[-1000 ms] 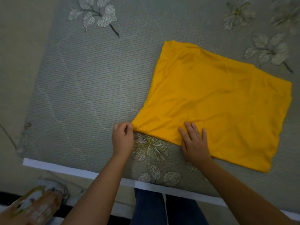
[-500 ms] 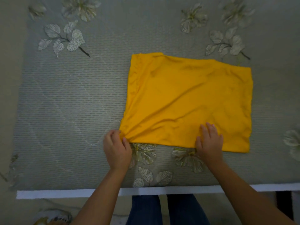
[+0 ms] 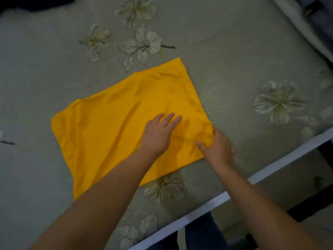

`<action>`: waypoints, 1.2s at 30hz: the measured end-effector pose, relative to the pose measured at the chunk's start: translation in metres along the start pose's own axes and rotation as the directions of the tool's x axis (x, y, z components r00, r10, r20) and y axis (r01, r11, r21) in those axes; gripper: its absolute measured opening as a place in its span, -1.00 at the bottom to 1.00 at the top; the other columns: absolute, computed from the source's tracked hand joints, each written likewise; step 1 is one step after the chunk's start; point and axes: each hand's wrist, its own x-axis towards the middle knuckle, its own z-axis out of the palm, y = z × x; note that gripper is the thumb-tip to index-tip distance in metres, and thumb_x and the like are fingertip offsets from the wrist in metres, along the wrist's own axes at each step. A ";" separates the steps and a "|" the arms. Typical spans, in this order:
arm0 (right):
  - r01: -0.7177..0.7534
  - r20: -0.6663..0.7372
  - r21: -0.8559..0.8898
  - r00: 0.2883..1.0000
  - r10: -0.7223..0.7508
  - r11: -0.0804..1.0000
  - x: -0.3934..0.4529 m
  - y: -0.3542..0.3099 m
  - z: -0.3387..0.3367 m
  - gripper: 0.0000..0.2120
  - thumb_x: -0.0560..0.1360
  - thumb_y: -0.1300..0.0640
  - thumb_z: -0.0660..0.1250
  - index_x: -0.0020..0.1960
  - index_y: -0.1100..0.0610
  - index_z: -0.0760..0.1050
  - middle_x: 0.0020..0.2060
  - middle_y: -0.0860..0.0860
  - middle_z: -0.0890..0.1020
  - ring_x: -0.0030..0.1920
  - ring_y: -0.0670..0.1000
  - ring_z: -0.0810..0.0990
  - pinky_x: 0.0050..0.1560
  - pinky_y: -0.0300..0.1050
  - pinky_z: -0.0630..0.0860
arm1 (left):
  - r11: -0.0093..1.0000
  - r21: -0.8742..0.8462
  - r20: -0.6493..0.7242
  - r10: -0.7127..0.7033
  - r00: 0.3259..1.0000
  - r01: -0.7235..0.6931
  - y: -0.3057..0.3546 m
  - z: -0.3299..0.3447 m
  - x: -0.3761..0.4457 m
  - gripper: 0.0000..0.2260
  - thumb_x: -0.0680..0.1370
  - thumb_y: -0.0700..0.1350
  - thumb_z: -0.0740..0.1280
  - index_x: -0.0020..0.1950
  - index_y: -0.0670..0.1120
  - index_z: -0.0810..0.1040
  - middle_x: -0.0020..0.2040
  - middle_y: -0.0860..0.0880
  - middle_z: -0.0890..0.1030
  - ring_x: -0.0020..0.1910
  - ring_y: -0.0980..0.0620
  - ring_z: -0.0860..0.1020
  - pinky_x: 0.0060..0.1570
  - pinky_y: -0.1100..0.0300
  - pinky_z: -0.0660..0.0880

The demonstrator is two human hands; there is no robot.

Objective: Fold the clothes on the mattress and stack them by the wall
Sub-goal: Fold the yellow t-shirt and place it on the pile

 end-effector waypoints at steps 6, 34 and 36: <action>-0.026 0.021 0.001 0.999 0.026 1.000 0.015 0.009 0.007 -0.78 0.50 0.00 0.25 0.06 0.11 0.42 0.05 0.09 0.55 0.12 0.09 0.48 0.12 -0.03 0.18 | 0.956 0.284 -0.032 0.080 0.996 -0.068 0.020 -0.020 0.115 -0.51 0.56 -0.22 0.06 0.49 0.02 0.11 0.50 -0.07 0.15 0.46 -0.11 0.08 0.33 -0.02 0.02; 0.750 -0.348 0.094 0.641 -0.684 0.655 -0.186 -0.125 0.103 -0.86 0.24 0.30 0.30 -0.45 0.14 0.43 -0.44 0.05 0.54 -0.42 0.06 0.50 -0.35 -0.12 0.26 | 0.897 0.262 -0.147 0.402 0.904 -0.356 -0.201 -0.095 -0.043 -0.89 0.40 -0.28 0.16 -0.08 -0.20 0.35 -0.16 -0.37 0.57 -0.20 -0.38 0.56 -0.26 -0.12 0.52; 0.731 -0.295 0.018 0.655 -0.695 0.682 -0.206 -0.139 0.137 -0.83 0.27 0.23 0.18 -0.46 0.10 0.44 -0.44 0.01 0.55 -0.42 0.03 0.51 -0.31 -0.14 0.17 | 0.933 0.247 -0.120 0.297 0.947 -0.262 -0.233 -0.079 -0.073 -0.89 0.43 -0.29 0.20 -0.09 -0.31 0.44 -0.08 -0.42 0.55 -0.10 -0.44 0.52 -0.18 -0.21 0.49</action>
